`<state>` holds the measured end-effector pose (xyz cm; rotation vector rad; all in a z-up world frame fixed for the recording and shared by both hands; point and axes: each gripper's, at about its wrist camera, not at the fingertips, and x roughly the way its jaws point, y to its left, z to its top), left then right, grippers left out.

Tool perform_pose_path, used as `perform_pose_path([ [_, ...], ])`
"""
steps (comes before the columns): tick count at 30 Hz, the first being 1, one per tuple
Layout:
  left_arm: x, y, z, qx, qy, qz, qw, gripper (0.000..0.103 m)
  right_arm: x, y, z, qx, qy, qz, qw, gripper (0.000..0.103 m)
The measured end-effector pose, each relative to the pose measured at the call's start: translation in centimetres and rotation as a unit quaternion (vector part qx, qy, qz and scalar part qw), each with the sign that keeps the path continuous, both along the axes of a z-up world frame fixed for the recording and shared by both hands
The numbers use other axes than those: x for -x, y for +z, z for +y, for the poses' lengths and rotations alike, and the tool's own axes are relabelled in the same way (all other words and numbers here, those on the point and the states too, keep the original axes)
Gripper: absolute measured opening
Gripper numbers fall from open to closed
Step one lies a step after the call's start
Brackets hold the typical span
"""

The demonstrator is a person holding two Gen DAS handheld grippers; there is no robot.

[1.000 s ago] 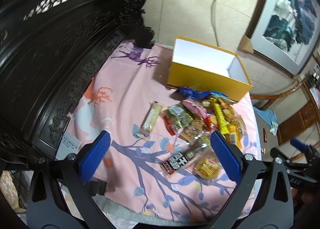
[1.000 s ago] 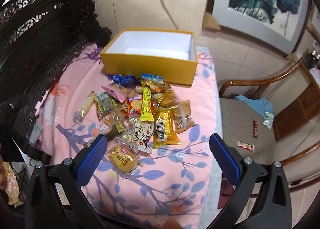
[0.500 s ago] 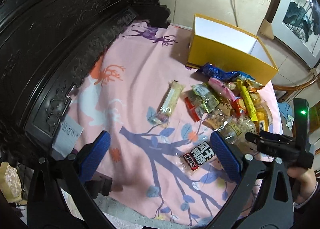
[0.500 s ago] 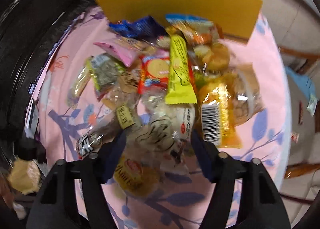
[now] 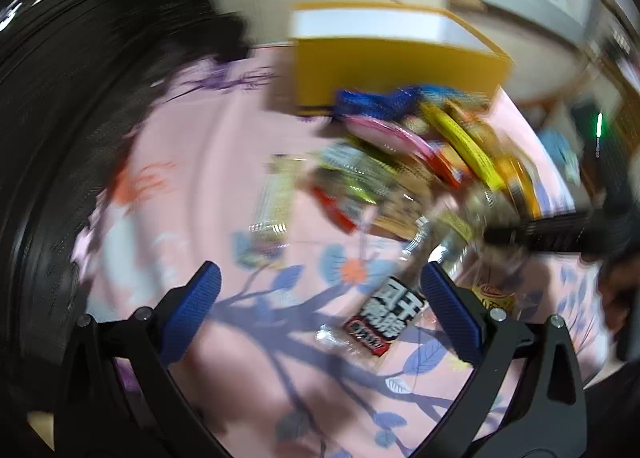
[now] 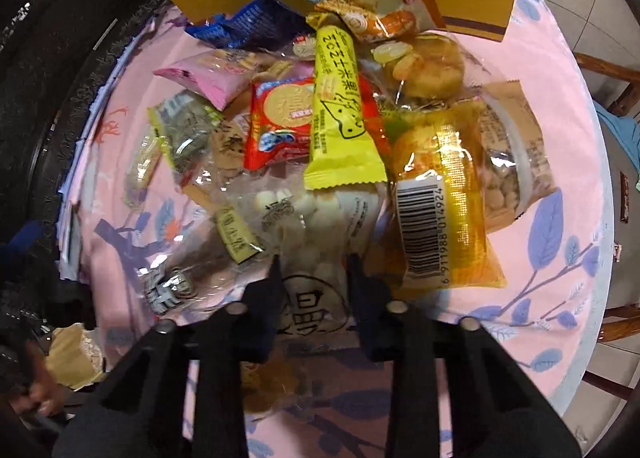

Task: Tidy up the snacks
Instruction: 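Grasp the duck neck stick with left tool while right tool grasps white candy bag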

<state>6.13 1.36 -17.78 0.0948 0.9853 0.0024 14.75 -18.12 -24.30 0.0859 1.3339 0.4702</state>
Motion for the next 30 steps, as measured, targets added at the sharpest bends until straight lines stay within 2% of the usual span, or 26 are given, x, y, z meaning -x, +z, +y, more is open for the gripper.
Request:
perform_pose_path([
  [5, -1.6, -3.8, -2.6, -0.019, -0.091, 0.022, 0.9954, 0.101, 1.7, 2.0, -1.8, -0.036, -0.021, 0.002, 0.999, 0.025],
  [9, -2.2, -5.5, -3.5, 0.011, -0.139, 0.038, 0.9894, 0.101, 2.9, 3.1, -3.4, -0.048, -0.04, -0.006, 0.998, 0.025],
  [14, -2.4, -6.6, -5.0, 0.008, -0.189, 0.044, 0.9809, 0.101, 2.9, 3.0, -4.9, -0.058, -0.072, -0.005, 0.996, 0.025],
  [17, -3.5, -7.3, -4.9, 0.025, -0.197, 0.06, 0.9782, 0.086, 3.2, 3.5, -5.7, -0.068, -0.085, -0.006, 0.994, 0.025],
  [19, -4.1, -8.0, -5.1, 0.04, -0.205, 0.073, 0.9753, 0.063, 3.5, 3.7, -6.0, -0.072, -0.094, -0.007, 0.993, 0.025],
  [20, -4.4, -8.3, -5.1, 0.036, -0.209, 0.078, 0.9742, 0.061, 3.7, 3.8, -6.3, -0.074, -0.1, -0.006, 0.992, 0.025],
  [23, -4.6, -8.9, -5.8, 0.02, -0.221, 0.068, 0.9726, 0.061, 4.0, 3.9, -6.9, -0.075, -0.11, -0.004, 0.991, 0.025],
  [26, -5.5, -9.2, -5.7, 0.043, -0.213, 0.08, 0.9728, 0.063, 4.3, 3.9, -7.5, -0.075, -0.117, -0.002, 0.99, 0.025],
  [27, -5.8, -9.2, -5.7, 0.045, -0.211, 0.082, 0.973, 0.059, 4.3, 3.9, -7.5, -0.077, -0.118, -0.001, 0.99, 0.025],
  [28, -5.9, -9.1, -5.5, 0.052, -0.207, 0.084, 0.9734, 0.049, 4.4, 3.9, -7.5, -0.078, -0.118, -0.001, 0.99, 0.025],
  [30, -5.9, -8.8, -4.4, 0.087, -0.193, 0.097, 0.9724, 0.038, 4.5, 4.0, -7.5, -0.081, -0.118, -0.004, 0.99, 0.025],
])
